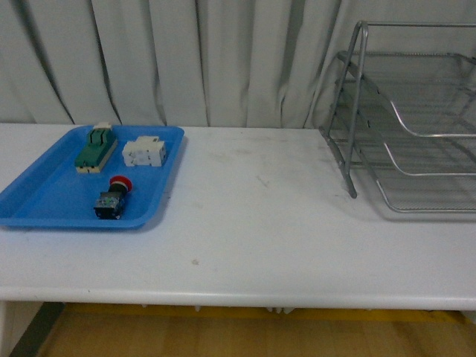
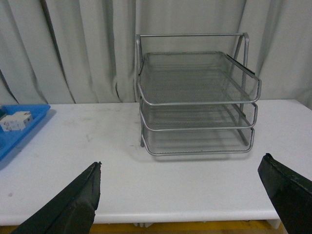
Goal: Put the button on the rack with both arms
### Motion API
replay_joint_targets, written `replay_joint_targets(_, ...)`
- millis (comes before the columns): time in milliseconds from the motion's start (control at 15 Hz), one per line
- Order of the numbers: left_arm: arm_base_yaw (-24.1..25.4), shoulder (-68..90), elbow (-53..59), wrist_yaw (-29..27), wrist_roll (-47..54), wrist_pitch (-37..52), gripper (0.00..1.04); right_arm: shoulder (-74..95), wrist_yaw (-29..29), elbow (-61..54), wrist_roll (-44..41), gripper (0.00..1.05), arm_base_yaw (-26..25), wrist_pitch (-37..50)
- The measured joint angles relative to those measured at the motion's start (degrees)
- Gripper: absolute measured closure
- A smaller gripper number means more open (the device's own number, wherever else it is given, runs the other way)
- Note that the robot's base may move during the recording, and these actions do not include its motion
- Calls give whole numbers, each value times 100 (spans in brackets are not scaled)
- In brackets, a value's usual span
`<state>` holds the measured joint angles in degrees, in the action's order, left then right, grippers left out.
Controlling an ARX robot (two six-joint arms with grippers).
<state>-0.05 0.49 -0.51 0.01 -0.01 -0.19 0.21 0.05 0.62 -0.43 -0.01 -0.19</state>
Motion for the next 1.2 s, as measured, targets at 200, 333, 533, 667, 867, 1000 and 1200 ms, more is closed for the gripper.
replay_joint_targets(200,0,0,0,-2,0,0,7,114,-382,13,107,6,-131,31)
replay_joint_targets(333,0,0,0,-2,0,-2,7,2000,-1609,400,332,6,-986,1670)
replay_joint_targets(533,0,0,0,-2,0,0,7,5128,-1853,1860,748,6,-1659,4221)
replay_joint_targets(667,0,0,0,0,0,0,7,7029,-1954,3029,1569,6,-2249,4695)
replay_joint_targets(867,0,0,0,0,0,0,7,9025,-2492,4074,3696,6,-2988,4911)
replay_joint_targets(1000,0,0,0,0,0,0,7,10083,-3307,4033,5630,6,-3071,5934)
replay_joint_targets(1200,0,0,0,-2,0,0,7,11621,-3410,3978,7783,6,-2507,7390)
